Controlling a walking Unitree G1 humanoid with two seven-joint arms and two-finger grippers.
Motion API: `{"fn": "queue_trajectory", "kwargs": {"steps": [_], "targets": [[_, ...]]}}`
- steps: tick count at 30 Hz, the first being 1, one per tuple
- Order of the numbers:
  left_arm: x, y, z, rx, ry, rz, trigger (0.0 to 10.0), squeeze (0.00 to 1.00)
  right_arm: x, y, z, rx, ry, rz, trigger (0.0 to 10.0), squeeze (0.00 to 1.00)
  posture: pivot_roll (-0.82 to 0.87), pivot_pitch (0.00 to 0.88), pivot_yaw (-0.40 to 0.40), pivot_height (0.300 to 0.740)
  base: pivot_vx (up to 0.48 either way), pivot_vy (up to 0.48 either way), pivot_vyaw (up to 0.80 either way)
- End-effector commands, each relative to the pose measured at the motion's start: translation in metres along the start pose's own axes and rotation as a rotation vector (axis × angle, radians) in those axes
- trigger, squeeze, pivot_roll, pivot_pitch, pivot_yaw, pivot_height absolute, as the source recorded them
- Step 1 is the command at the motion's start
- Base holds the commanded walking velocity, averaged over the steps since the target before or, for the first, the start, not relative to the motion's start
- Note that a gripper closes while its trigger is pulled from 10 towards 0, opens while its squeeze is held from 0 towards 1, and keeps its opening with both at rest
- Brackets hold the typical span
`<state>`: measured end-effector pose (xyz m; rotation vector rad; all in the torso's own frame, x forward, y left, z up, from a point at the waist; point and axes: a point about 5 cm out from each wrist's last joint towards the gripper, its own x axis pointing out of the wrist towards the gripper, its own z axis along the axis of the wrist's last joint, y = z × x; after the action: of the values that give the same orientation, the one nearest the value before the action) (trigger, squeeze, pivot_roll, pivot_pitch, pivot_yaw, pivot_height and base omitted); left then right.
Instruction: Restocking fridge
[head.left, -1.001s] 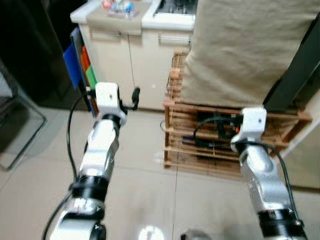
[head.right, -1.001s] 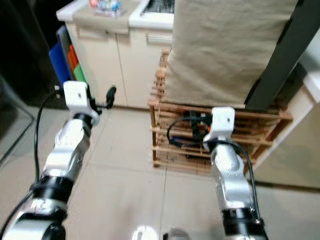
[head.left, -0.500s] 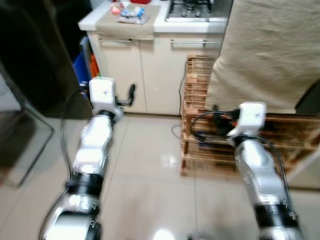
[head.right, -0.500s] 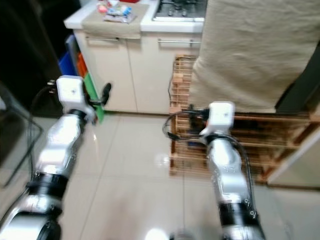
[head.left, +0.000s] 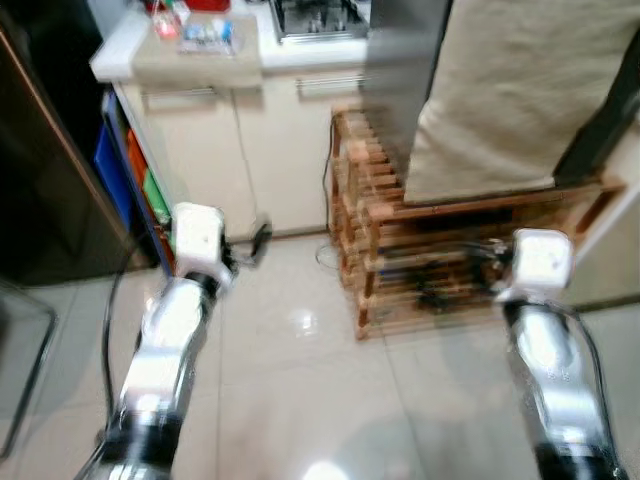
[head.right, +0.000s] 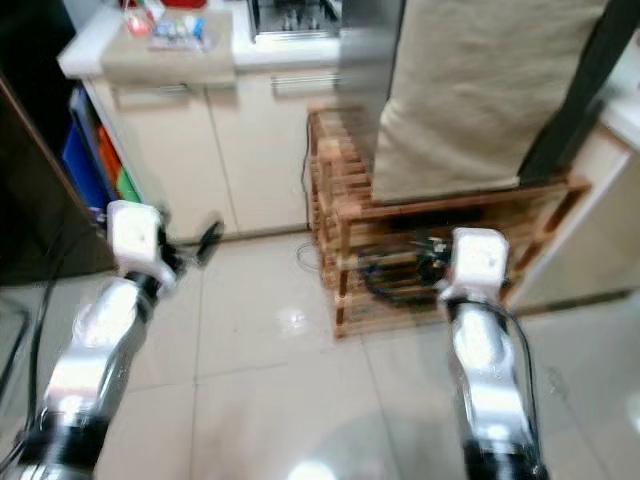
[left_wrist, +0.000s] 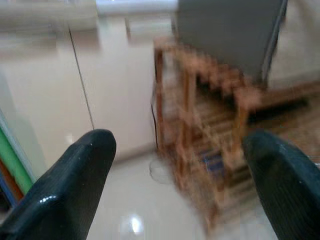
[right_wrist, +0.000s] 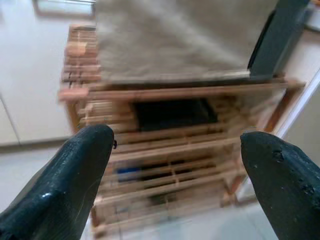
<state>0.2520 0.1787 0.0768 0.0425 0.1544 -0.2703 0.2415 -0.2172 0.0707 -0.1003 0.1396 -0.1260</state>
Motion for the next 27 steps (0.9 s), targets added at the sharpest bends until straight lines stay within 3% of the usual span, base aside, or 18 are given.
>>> {"fn": "queue_trajectory", "kwargs": {"steps": [1,3,4,6,10,15,27], "targets": [[-0.009,0.0,0.013,0.012,-0.047,-0.025,10.0,0.0,-0.004,0.008,0.015,-0.009,-0.061,0.053,10.0,0.0,-0.06,0.0,0.029,0.74,0.0,0.0,0.0],[-0.024,0.001,0.018,0.0,-0.091,0.002,10.0,0.0,-0.018,0.007,0.012,-0.017,-0.058,0.066,10.0,0.0,-0.06,0.0,0.023,0.74,0.0,0.0,0.0],[-0.025,0.003,0.024,-0.005,-0.123,0.045,10.0,0.0,-0.02,0.009,0.013,-0.011,-0.062,0.072,10.0,0.0,-0.06,0.0,0.016,0.74,0.0,0.0,0.0],[-0.018,0.007,0.034,-0.037,-0.163,0.121,10.0,0.0,-0.015,0.013,0.017,0.005,-0.078,0.07,10.0,0.0,-0.06,0.0,0.016,0.74,0.386,0.285,0.0],[-0.002,0.004,0.045,-0.061,-0.193,0.144,10.0,0.0,-0.001,0.021,0.026,0.024,-0.1,0.089,10.0,0.0,-0.07,0.0,0.016,0.74,0.404,0.259,0.0],[0.005,0.002,0.047,-0.058,-0.179,0.146,10.0,0.0,0.004,0.019,0.029,0.035,-0.092,0.081,10.0,0.0,-0.07,0.0,0.016,0.74,0.404,0.259,0.0],[0.019,0.002,0.054,-0.057,-0.183,0.142,10.0,0.0,0.02,0.03,0.036,0.028,-0.111,0.106,10.0,0.0,-0.06,0.0,0.02,0.74,0.42,0.0,0.0]]}}
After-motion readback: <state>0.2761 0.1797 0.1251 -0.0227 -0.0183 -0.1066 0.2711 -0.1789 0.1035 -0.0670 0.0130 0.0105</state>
